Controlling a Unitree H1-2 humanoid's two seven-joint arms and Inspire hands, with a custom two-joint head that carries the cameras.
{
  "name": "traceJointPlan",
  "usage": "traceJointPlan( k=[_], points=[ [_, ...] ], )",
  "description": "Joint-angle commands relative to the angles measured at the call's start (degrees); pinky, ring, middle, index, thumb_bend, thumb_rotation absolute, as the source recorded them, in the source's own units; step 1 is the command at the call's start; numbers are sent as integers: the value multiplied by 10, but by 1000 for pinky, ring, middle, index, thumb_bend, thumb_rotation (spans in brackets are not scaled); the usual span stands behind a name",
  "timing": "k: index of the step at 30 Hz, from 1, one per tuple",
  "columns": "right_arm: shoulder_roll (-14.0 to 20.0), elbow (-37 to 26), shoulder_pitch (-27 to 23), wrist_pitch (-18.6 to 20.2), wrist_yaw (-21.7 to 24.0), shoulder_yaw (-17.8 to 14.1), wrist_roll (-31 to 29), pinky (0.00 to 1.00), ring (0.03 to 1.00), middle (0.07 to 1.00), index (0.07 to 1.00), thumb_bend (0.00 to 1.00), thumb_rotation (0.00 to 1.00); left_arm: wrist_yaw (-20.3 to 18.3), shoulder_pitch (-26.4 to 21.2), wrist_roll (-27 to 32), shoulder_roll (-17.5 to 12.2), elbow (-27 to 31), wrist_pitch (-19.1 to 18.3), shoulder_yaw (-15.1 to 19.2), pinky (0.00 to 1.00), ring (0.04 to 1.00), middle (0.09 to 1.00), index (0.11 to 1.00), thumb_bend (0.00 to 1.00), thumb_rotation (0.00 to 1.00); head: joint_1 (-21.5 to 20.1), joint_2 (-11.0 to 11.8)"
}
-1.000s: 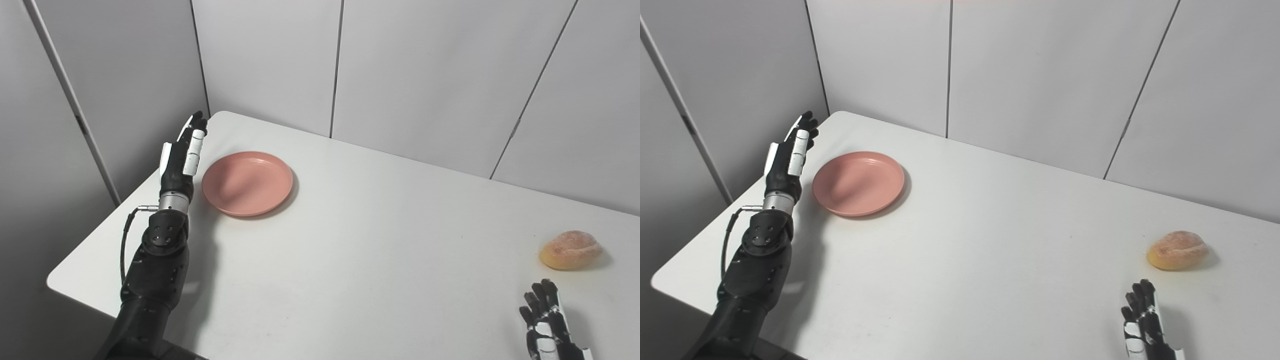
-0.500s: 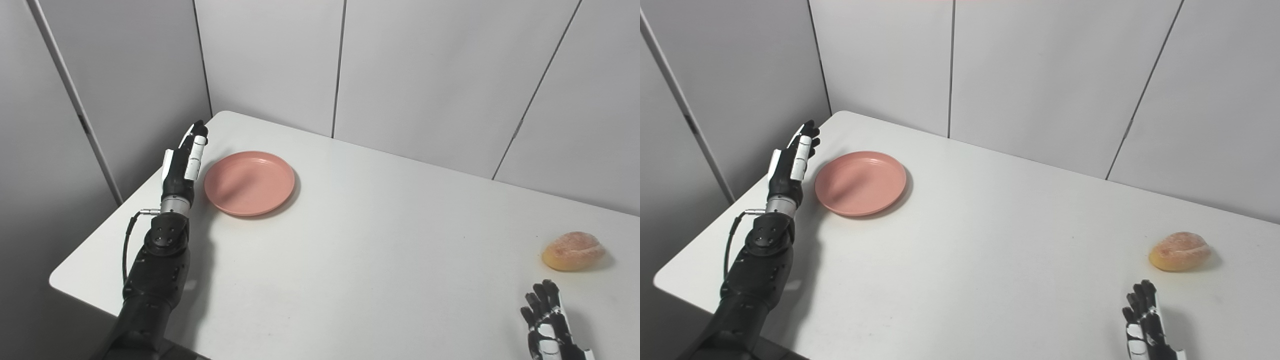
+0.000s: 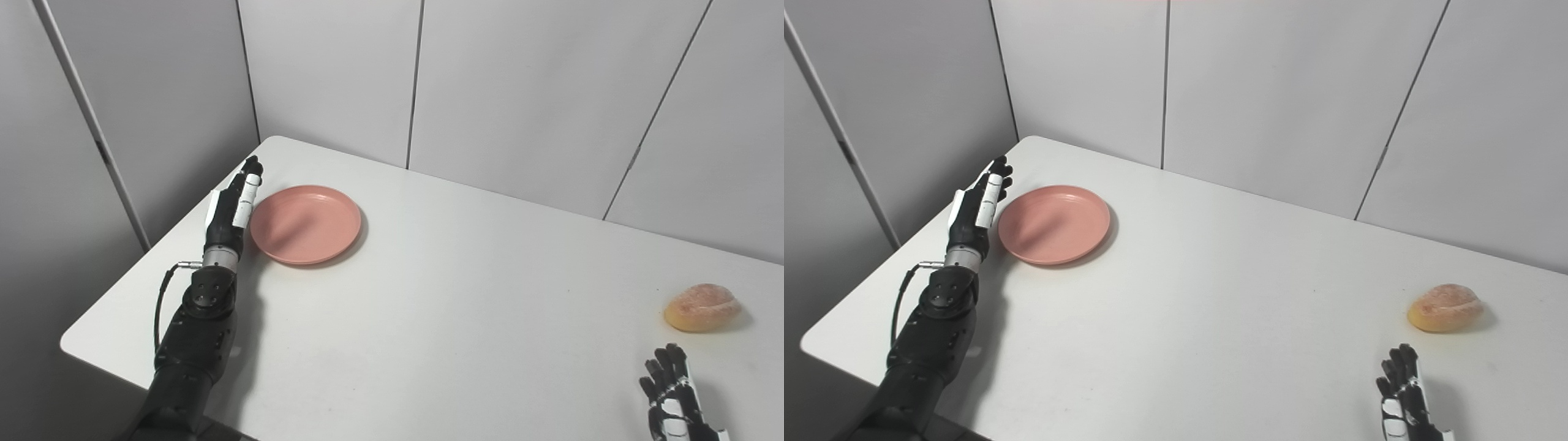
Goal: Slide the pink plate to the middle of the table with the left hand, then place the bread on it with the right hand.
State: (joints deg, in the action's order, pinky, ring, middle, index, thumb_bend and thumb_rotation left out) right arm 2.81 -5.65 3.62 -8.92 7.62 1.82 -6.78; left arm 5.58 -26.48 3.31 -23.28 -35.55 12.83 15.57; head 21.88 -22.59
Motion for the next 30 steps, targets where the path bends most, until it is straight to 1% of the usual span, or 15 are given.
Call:
traceJointPlan(
  k=[1, 6, 9, 15, 18, 23, 26, 29, 30],
  points=[
    [1, -23, -5, -15, -1, -4, -3, 1000, 1000, 1000, 1000, 442, 861, -4, -18, -2, -7, -1, 38, -6, 952, 924, 924, 902, 688, 1000, 0, -1],
    [2, -24, -5, -12, 3, -4, -12, 1000, 1000, 1000, 1000, 448, 858, -2, -24, -3, -6, -28, 54, -14, 957, 928, 931, 907, 650, 1000, 0, -3],
    [4, -25, -4, -12, 3, -4, -10, 1000, 1000, 1000, 1000, 458, 863, 2, -26, -6, -7, -40, 60, -19, 954, 927, 934, 910, 661, 1000, 1, -3],
    [5, -28, -1, -13, 2, -3, -4, 1000, 1000, 1000, 1000, 437, 877, 4, -22, -3, -2, -35, 53, -18, 966, 926, 933, 909, 656, 1000, 2, -6],
    [5, -30, 0, -11, 3, -4, -6, 1000, 1000, 1000, 1000, 440, 872, 4, -21, 1, 3, -38, 58, -17, 961, 917, 926, 901, 656, 1000, 3, -5],
    [5, -27, 0, -13, 3, -6, -11, 1000, 1000, 1000, 1000, 438, 871, 5, -15, -2, 10, -24, 49, -21, 964, 911, 921, 899, 689, 1000, 4, -6],
    [7, -25, -1, -14, 5, -5, -9, 1000, 1000, 1000, 1000, 431, 882, 4, -16, -2, 14, -23, 42, -23, 994, 924, 925, 909, 720, 1000, 4, -7],
    [6, -29, 0, -11, 3, -5, -8, 1000, 1000, 1000, 1000, 431, 865, 0, -17, -3, 18, -18, 38, -28, 1000, 929, 929, 919, 744, 1000, 5, -7],
    [6, -29, 0, -11, 3, -5, -7, 1000, 1000, 1000, 1000, 434, 874, -2, -16, -3, 20, -15, 38, -30, 1000, 929, 932, 922, 746, 1000, 4, -7]
  ],
)
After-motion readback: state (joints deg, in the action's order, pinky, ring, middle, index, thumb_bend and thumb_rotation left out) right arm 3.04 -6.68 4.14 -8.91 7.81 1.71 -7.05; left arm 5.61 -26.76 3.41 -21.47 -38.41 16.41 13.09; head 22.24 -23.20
